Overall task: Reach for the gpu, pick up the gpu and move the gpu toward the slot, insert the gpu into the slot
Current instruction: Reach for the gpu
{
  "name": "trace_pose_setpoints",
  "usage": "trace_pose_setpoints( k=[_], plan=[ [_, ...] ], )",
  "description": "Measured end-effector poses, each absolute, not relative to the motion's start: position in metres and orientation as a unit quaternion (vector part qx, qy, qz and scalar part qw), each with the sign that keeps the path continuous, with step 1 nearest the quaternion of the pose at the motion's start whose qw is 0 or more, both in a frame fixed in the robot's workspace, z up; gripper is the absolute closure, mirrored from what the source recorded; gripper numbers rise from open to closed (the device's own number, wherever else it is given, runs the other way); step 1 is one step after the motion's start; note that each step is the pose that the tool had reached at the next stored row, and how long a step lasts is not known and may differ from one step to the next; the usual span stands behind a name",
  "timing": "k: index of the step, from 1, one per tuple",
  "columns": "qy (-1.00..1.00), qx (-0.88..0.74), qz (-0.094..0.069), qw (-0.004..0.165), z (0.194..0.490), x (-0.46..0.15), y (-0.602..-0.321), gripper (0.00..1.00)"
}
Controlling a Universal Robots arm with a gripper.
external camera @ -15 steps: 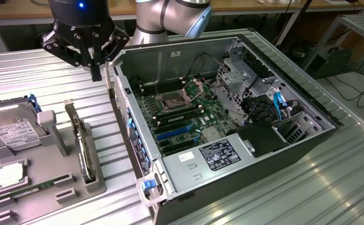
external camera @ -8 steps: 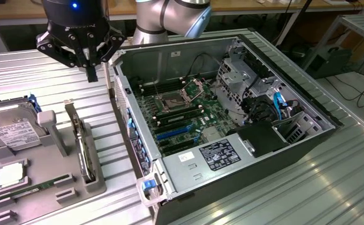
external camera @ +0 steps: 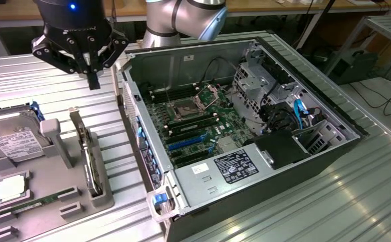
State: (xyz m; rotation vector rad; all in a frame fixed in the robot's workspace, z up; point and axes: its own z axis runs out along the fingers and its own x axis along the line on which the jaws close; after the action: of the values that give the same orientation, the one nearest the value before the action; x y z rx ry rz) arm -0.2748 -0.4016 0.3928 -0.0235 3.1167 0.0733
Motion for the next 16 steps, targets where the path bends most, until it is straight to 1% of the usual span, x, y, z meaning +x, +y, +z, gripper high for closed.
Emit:
trace_pose_setpoints(
  k=[16],
  plan=[
    [1.000, -0.017, 0.024, 0.012, 0.393, -0.287, -0.402, 0.89]
  ],
)
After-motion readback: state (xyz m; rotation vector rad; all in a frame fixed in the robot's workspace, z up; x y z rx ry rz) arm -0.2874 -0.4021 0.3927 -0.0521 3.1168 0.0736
